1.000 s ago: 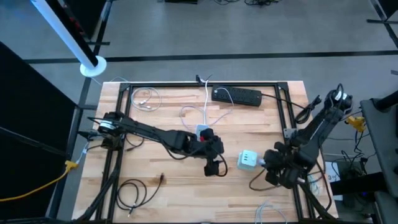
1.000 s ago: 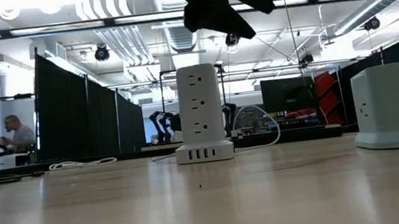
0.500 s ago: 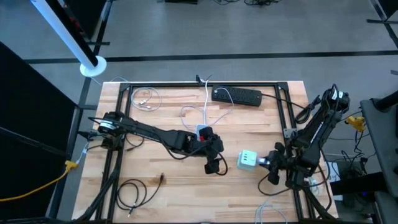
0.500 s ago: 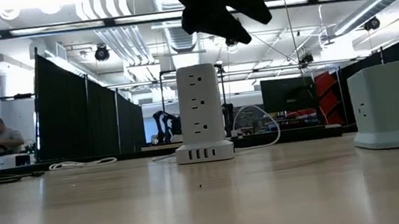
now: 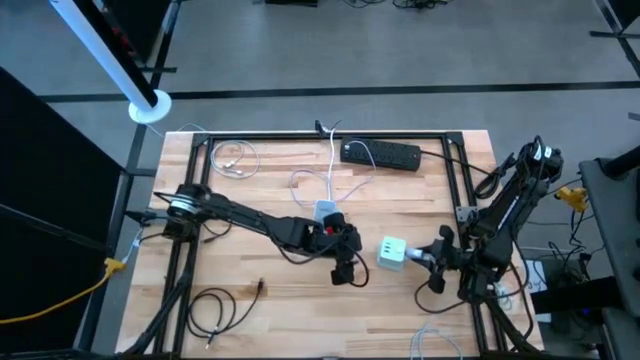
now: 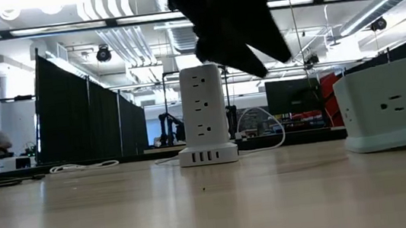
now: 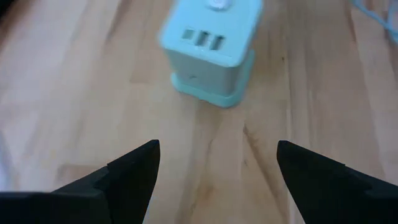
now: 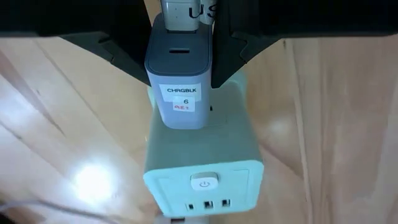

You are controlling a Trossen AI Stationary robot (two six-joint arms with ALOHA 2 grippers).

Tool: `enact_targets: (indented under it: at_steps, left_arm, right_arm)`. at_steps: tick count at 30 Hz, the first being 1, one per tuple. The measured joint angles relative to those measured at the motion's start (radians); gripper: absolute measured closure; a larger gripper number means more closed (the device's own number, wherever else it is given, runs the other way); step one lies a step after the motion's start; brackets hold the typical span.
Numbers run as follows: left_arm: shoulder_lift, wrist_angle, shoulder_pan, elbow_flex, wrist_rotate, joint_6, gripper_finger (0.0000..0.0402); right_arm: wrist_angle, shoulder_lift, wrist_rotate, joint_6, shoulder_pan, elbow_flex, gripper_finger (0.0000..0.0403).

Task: Insert USB
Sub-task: Insert the purple charger adapter into the right white outlet extension

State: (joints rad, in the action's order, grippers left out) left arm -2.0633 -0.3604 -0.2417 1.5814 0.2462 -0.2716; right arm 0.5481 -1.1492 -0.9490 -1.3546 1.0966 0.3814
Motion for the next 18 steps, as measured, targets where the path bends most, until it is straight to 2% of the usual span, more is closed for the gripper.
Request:
enact_targets:
  at_steps: [9,18]
  left_arm:
    - [-0.073,0.072,0.006,0.0,-0.001,0.01,0.009]
    - [-0.153,0.223,0.04,0.006,0.011,0.057,0.009]
  right_arm:
    - [-0.094,0.0,-0.026,0.012,-0.004,-0.076,0.0288]
    - [-0.172,0.0,-0.057,0.013,-0.011,-0.134,0.0288]
